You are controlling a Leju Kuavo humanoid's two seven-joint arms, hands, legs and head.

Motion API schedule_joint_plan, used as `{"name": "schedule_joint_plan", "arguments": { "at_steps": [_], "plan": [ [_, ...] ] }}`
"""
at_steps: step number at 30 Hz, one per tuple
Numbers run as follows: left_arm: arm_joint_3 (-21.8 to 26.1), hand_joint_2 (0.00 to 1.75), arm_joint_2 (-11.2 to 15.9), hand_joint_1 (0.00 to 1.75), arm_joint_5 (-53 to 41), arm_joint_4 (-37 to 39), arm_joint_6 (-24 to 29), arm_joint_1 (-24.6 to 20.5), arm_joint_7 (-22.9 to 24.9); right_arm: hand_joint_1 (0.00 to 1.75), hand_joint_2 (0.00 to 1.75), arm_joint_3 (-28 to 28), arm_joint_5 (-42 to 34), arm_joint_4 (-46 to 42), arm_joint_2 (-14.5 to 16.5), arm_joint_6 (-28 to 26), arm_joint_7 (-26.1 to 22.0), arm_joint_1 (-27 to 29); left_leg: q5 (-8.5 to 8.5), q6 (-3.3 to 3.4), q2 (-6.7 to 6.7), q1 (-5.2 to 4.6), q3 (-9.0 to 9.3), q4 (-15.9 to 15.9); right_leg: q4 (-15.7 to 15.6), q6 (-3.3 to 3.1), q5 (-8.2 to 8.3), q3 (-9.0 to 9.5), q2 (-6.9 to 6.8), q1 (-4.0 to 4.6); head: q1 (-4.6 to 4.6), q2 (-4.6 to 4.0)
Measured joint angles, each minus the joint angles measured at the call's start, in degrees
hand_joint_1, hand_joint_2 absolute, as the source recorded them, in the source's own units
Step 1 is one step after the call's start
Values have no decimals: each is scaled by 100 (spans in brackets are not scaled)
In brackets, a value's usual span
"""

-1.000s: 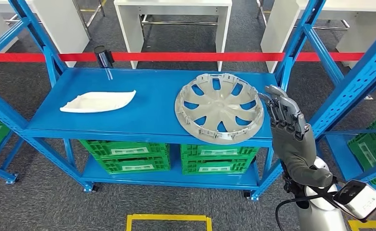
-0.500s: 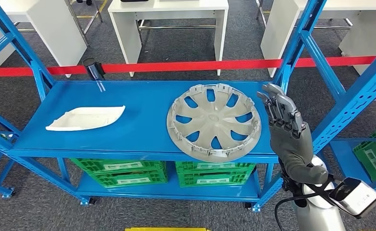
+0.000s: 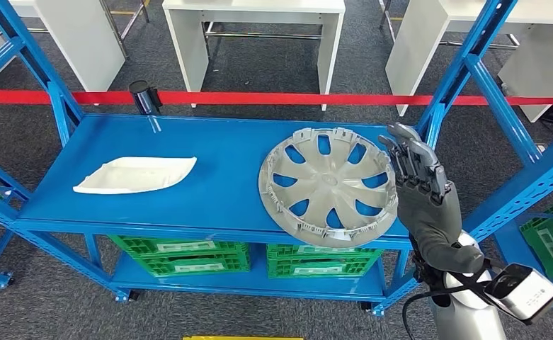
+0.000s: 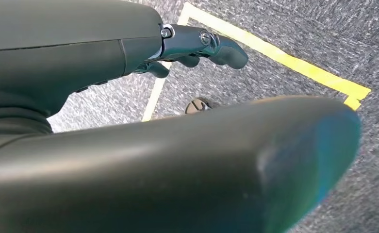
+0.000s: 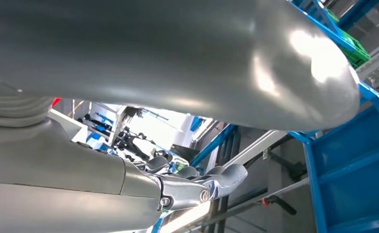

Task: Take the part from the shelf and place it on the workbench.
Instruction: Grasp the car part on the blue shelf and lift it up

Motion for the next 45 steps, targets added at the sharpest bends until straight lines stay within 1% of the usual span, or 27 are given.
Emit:
{"name": "schedule_joint_plan", "arguments": {
  "at_steps": [3,5,7,9,11,12,15,16,19,23,25,35,37,39,41,43,45],
  "plan": [
    [-1,0,-7,0,-69,0,90,-1,57,0,0,0,-17,-11,0,44,2,4,1,3,0,0,3,0,-3,25,4,2,0,0,0,1],
    [1,0,-16,0,-85,0,127,0,64,0,0,0,-10,-1,0,72,54,0,4,5,0,0,6,-1,-2,30,5,3,-2,2,-1,1],
    [1,0,-33,0,-86,0,150,2,53,0,87,0,-10,46,0,74,295,-17,7,4,-1,1,11,-3,1,31,6,7,-4,5,-1,0],
    [1,0,-62,0,-89,0,162,3,34,0,175,0,-19,190,0,36,856,-47,9,2,-1,4,20,-5,2,31,6,13,-4,8,-1,-1],
    [1,0,-100,0,-121,0,166,5,25,0,175,4,78,430,-5,-55,1491,-64,12,-1,-1,5,27,-7,2,31,6,19,-9,10,-1,-1],
    [0,0,-118,0,-152,0,164,7,27,0,131,20,203,559,-11,-129,1720,-62,14,-1,-2,6,28,-8,3,31,6,21,-12,10,-1,0],
    [-7,0,-173,0,-249,1,149,9,39,0,131,175,678,960,-70,-398,2033,-56,16,-1,-4,6,29,-10,3,31,6,23,-16,10,-1,0],
    [-10,0,-188,0,-274,2,143,8,40,0,175,252,828,1106,-95,-499,2073,-56,16,-1,-4,6,30,-10,3,31,6,23,-16,10,-1,0],
    [-16,0,-226,0,-322,2,134,6,40,0,175,495,1375,1487,-145,-937,2127,-63,16,-1,-4,6,30,-12,3,30,5,22,-16,10,-1,0],
    [-21,0,-267,0,-364,2,133,11,35,0,175,755,2437,1728,-160,-1904,2277,-44,16,-2,-6,6,30,-14,3,28,3,20,-18,10,-1,-1],
    [-22,0,-280,0,-386,3,133,12,32,0,175,832,2888,1797,-166,-2264,2415,-41,16,-2,-5,6,30,-15,3,27,3,20,-18,9,-1,-1],
    [-25,0,-287,0,-452,4,132,13,26,0,175,1050,4691,2061,-192,-3366,2922,3,16,-2,-5,6,30,-17,3,25,2,18,-18,10,-1,1],
    [-25,0,-288,0,-471,4,129,14,13,0,175,1062,4947,2072,-201,-3495,2994,57,16,-2,-5,6,30,-17,3,25,1,18,-18,9,-1,0],
    [-25,0,-289,0,-486,4,125,14,-3,0,175,1070,5057,2076,-216,-3508,3052,118,16,-3,-5,5,30,-17,3,25,1,18,-18,9,-1,1],
    [-25,87,-289,0,-494,4,110,14,-14,0,175,1074,5104,2077,-244,-3361,3174,170,16,-3,-5,5,30,-17,3,25,1,18,-18,9,-1,1],
    [-25,175,-288,0,-502,4,92,16,-18,0,175,1076,5127,2075,-280,-3083,3332,219,16,-3,-5,5,30,-17,3,25,1,18,-18,9,-1,-1],
    [-25,175,-288,0,-508,4,82,17,-16,0,175,1078,5085,2059,-320,-2759,3443,275,16,-3,-5,5,30,-17,3,25,1,18,-18,9,-1,0]
  ]
}}
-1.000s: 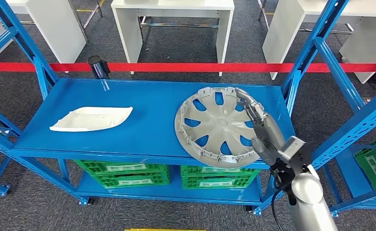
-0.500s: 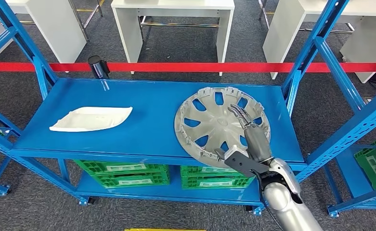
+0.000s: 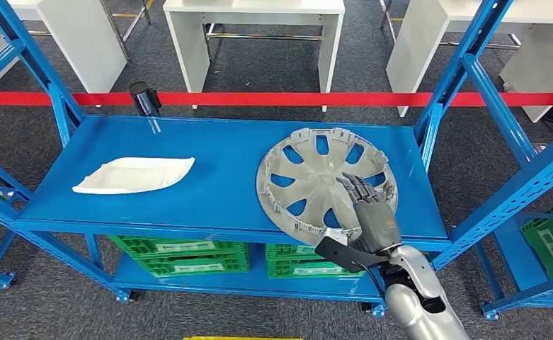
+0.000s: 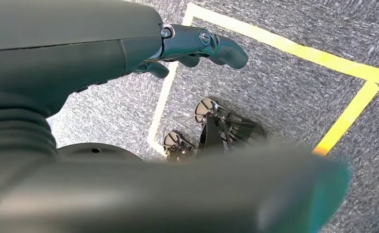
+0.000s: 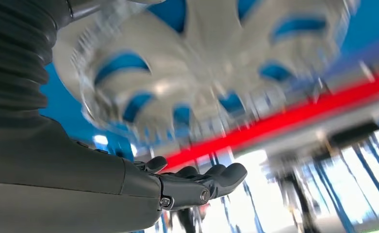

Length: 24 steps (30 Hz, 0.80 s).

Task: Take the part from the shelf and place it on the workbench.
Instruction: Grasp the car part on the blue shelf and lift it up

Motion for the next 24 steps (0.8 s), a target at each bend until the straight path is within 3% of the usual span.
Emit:
{"name": "schedule_joint_plan", "arguments": {
  "at_steps": [4,10,14,18,24],
  "plan": [
    [0,175,2,0,-28,0,-16,1,28,0,175,2,-340,-43,-75,646,36,89,0,0,0,0,0,0,0,0,0,0,0,0,0,-1],
    [0,175,16,0,-96,0,-63,0,68,0,175,-26,-1750,-45,-276,1849,-298,80,0,0,0,0,0,0,0,0,0,0,0,0,0,0],
    [0,175,31,0,-94,0,-73,-1,78,0,175,-81,-2209,-44,-462,2215,-427,10,0,0,0,-1,0,0,0,0,0,1,0,0,0,0],
    [0,175,37,0,-65,0,-54,0,76,0,175,-65,-1911,-45,-552,2090,-450,-79,0,0,0,-1,0,0,0,1,1,2,0,0,1,-1],
    [0,175,29,0,-99,0,-32,-1,16,0,175,373,-320,-11,-538,888,-350,-198,0,0,0,0,1,-4,0,0,0,2,0,1,0,1]
  ]
}}
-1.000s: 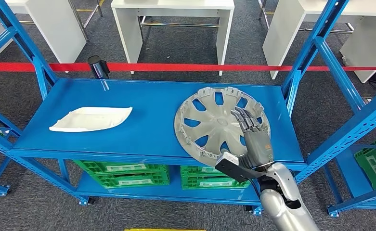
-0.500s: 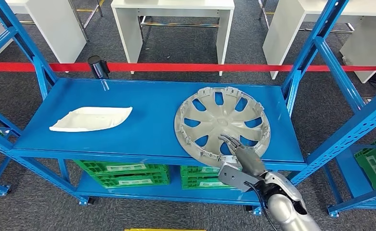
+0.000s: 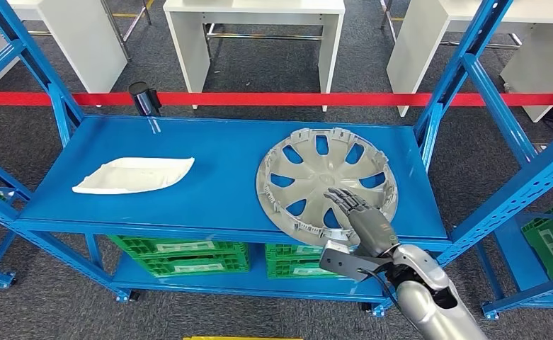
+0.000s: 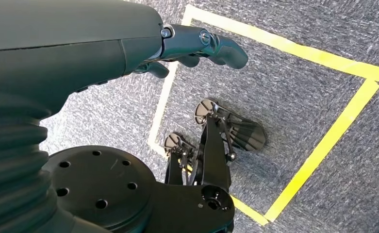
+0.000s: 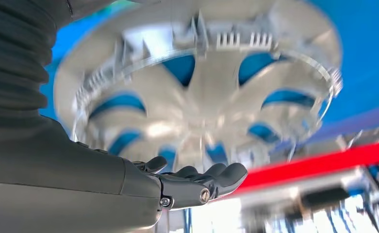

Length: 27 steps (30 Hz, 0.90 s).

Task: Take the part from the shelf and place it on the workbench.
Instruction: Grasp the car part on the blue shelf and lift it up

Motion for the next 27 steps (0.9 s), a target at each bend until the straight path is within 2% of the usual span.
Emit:
{"name": "schedule_joint_plan", "arguments": {
  "at_steps": [1,5,8,19,22,27],
  "plan": [
    [0,175,-2,0,-11,0,1,0,-10,0,175,95,221,14,9,-199,17,-11,0,0,0,0,0,-1,0,0,0,0,0,0,0,0],
    [0,0,-5,0,-49,-2,2,-1,-34,0,175,396,636,119,41,-578,27,-91,0,0,0,0,0,-4,0,-1,0,-1,0,0,0,-1],
    [0,0,-4,0,-66,-2,1,-1,-54,0,175,562,647,266,55,-533,10,-201,0,-1,0,0,0,-4,0,-1,-1,-1,0,0,0,-1],
    [42,0,-3,0,-18,-2,-9,6,-84,0,175,1051,68,788,-56,296,125,-610,1,-1,-1,-2,1,-4,0,0,0,-1,-1,-2,0,-1],
    [59,0,-3,0,-14,-2,-12,9,-107,0,175,1118,143,837,-128,303,263,-724,1,-1,-1,-2,1,-4,0,0,0,-1,-1,-2,0,0],
    [64,0,-6,0,-44,-2,-24,11,-125,0,175,1235,535,1019,-146,4,563,-893,1,-1,-2,-1,1,-4,0,0,0,-1,-2,-1,0,0]
  ]
}}
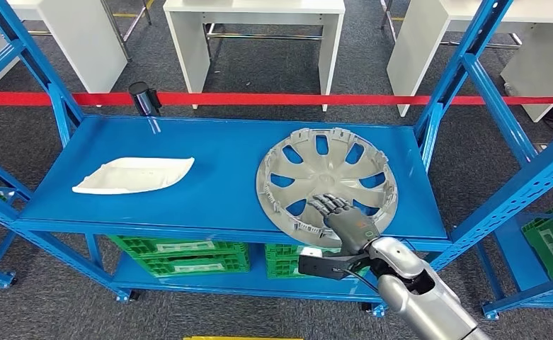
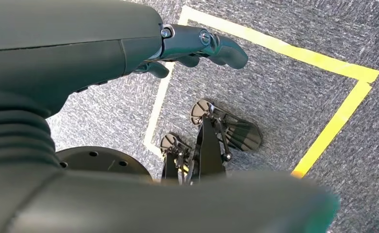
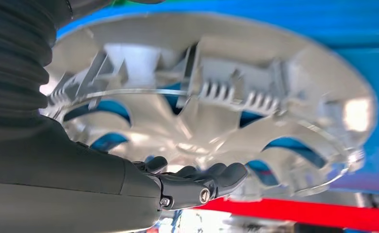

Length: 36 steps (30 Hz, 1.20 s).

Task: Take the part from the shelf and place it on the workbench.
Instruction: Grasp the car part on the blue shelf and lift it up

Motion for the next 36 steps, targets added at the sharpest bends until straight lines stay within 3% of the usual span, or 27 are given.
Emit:
{"name": "schedule_joint_plan", "arguments": {
  "at_steps": [8,35,36],
  "plan": [
    [5,0,-1,0,-72,0,-4,3,-2,0,175,79,210,487,13,-329,72,-218,0,0,-1,0,0,0,0,0,0,1,-5,0,0,-1],
    [131,0,-1,0,-123,0,-5,19,-11,0,175,77,200,1056,16,-54,146,-393,1,1,-4,0,5,0,0,0,0,4,-7,-2,0,0],
    [137,0,-1,0,-128,0,-7,19,-13,44,175,78,223,1067,15,-20,175,-410,1,1,-4,0,6,0,0,0,0,5,-7,-2,0,-1]
  ]
}}
